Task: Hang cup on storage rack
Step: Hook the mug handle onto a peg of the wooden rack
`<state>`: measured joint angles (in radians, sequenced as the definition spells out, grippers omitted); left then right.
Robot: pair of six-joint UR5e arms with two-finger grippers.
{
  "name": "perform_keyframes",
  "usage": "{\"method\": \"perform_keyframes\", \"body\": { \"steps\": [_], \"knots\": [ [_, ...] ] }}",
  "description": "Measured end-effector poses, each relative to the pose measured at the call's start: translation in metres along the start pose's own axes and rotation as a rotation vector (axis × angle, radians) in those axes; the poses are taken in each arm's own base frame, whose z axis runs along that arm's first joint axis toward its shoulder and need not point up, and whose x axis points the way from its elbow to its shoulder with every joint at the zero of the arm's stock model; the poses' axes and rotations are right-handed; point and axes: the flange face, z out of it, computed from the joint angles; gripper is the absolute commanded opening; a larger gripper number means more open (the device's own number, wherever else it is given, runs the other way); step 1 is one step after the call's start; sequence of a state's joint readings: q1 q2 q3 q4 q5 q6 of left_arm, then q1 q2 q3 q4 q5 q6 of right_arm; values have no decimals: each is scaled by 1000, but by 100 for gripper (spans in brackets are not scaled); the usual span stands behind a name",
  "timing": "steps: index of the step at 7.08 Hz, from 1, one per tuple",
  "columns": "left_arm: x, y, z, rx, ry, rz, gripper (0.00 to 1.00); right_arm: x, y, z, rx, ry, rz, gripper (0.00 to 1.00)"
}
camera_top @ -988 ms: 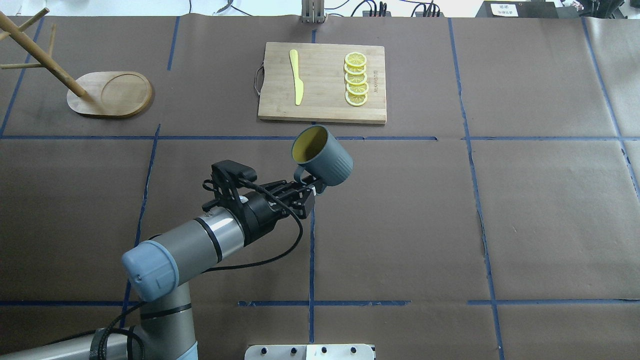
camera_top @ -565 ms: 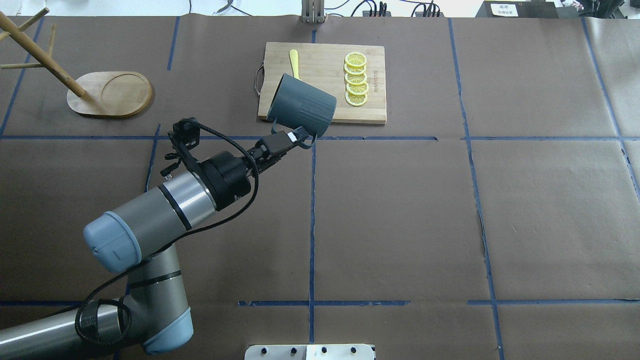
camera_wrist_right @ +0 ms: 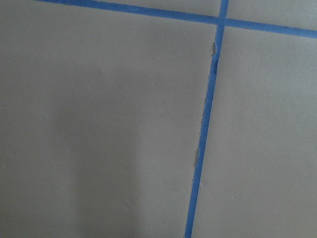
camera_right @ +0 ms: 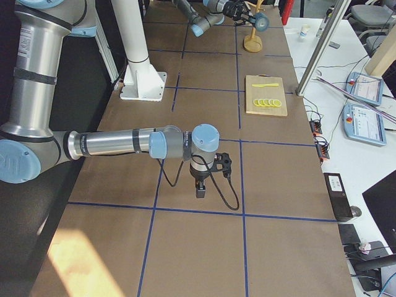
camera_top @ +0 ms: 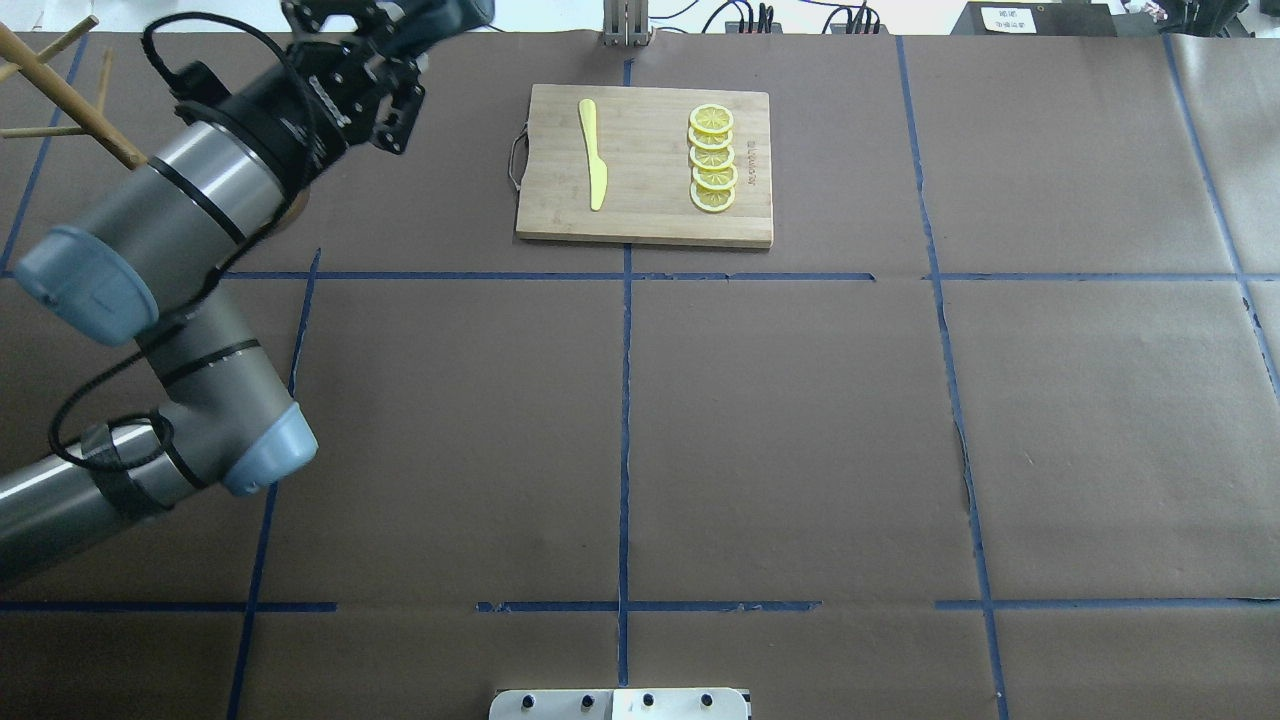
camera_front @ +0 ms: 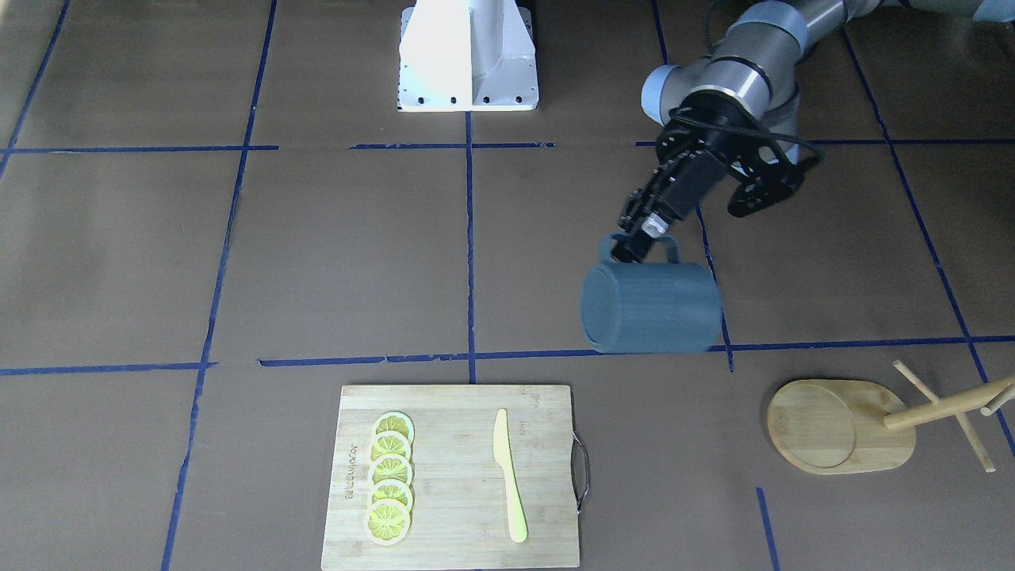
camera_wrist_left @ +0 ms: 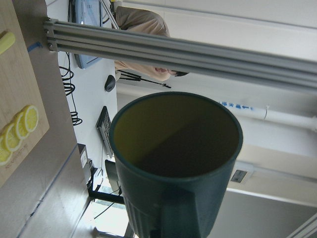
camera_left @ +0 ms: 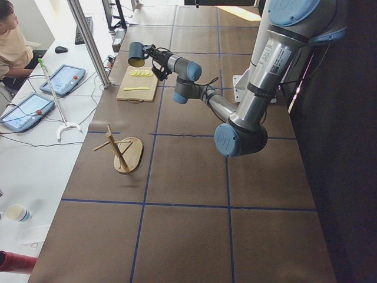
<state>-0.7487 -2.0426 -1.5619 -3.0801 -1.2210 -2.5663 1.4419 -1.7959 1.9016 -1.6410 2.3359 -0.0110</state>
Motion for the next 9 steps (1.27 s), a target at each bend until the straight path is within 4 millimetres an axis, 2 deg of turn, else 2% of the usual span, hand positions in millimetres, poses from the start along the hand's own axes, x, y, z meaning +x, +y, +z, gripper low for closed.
{"method": "perform_keyframes", "body": {
  "steps": [1, 3, 6, 7, 9],
  "knots": [
    [21, -37, 7, 59, 32, -65, 0, -1, 0, -1, 2, 1, -2, 100],
    [42, -98, 9, 116, 83, -89, 0, -2, -2, -2, 8, 2, -7, 100],
    [40, -182, -17, 135, 100, -75, 0, -3, -6, -3, 29, 3, -22, 100],
    [35, -203, -28, 138, 99, -74, 0, -3, -6, -3, 30, 3, -23, 100],
    [27, -233, -55, 149, 89, -88, 0, -3, -5, -3, 30, 3, -22, 100]
  ]
}}
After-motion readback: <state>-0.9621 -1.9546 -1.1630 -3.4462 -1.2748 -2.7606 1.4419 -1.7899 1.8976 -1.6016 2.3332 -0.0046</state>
